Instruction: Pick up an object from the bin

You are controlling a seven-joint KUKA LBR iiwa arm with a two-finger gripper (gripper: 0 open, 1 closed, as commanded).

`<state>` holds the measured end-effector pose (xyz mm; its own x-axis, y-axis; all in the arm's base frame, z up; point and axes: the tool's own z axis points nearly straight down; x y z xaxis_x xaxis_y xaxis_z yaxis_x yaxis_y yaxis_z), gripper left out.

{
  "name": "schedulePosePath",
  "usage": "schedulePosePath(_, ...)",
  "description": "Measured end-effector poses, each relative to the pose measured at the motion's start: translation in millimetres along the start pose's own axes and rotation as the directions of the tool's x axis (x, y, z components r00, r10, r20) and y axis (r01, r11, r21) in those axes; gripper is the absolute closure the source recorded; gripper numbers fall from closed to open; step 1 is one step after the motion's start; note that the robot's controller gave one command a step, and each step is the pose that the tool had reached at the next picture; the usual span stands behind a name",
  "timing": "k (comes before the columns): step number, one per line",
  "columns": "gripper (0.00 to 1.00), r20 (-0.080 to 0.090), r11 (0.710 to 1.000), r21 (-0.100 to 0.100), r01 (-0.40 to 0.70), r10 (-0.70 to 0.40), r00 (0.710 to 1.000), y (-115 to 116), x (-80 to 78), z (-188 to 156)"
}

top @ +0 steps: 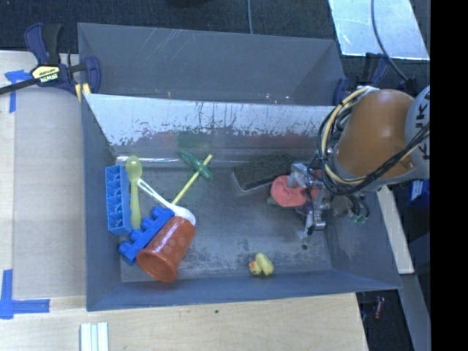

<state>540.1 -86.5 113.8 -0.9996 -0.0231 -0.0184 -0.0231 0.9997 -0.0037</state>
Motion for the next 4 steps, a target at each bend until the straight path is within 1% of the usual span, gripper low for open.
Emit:
schedulePosePath(1, 1.00, -0.007, 1.000, -0.002, 0.009, -0.009, 1.000, 2.3, -39.9, 27.2)
schedulePosePath(2, 1.00, -0.007, 1.000, -0.002, 0.010, -0.010, 1.000, 2.2, -39.9, 26.9)
schedulePosePath(3, 1.00, -0.010, 1.000, -0.004, 0.021, -0.021, 1.000, -31.0, -16.4, -53.9)
schedulePosePath(4, 1.00, -0.003, 1.000, -0.004, 0.009, -0.009, 1.000, -1.2, -38.2, -124.7)
